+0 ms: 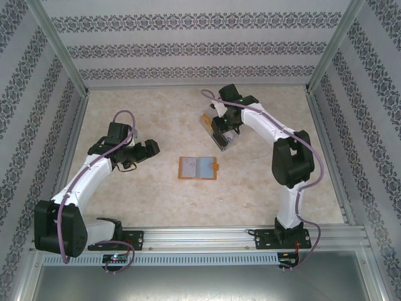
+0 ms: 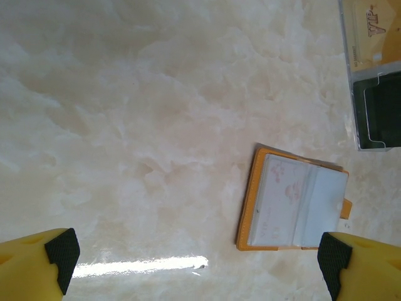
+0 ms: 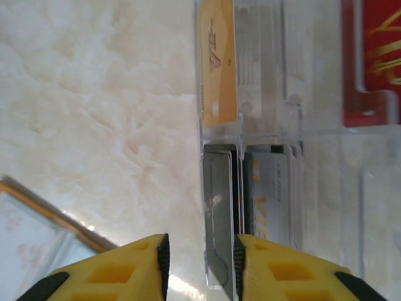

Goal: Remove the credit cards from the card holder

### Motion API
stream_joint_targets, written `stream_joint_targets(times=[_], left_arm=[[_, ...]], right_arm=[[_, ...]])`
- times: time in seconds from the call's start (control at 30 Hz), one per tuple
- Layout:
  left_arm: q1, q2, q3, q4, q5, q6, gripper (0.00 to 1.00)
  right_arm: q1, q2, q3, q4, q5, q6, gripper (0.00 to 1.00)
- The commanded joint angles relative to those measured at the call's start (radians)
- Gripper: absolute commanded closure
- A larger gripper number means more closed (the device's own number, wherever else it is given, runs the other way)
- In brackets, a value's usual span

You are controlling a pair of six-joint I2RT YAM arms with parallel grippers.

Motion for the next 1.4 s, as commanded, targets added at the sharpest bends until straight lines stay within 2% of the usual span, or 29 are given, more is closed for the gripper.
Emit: stream_joint_targets(times=[0.0,0.13,0.27,0.37,0.53,0.83,1.13,1.37], left_arm=[[0.010,0.007,0.009,-0.003,0.047,-0.002,0.00],[0.007,0.014,0.010,0.007,0.071,-0.018,0.00],[-0.003,0.029,0.005,0.032,0.095,-0.046,0.00],[-0.026,0.049,-0.004,0.065,0.107,-0.076,0.00],[-0.087,0.097,-0.011,0.116,0.110,-0.115,0.00],[-0.187,0.175,-0.021,0.186,0.089,-0.187,0.03],[-0.224,0.220,-0.022,0.226,0.088,-0.219,0.05],[-0.234,0.259,-0.009,0.242,0.110,-0.230,0.14]], right_arm=[[0.028,-0.132,-0.078,0.024,0.005,0.119,0.62],[0.081,-0.251,-0.237,0.093,-0.001,0.260,0.55],[0.179,-0.344,-0.394,0.182,0.006,0.412,0.48],[0.253,-0.368,-0.483,0.249,0.022,0.518,0.47],[0.317,-0.348,-0.608,0.428,0.006,0.684,0.47],[0.361,-0.184,-0.531,0.430,-0.019,0.675,0.55],[0.369,-0.083,-0.457,0.368,0.024,0.655,0.62],[0.369,-0.048,-0.452,0.347,0.037,0.653,0.66]])
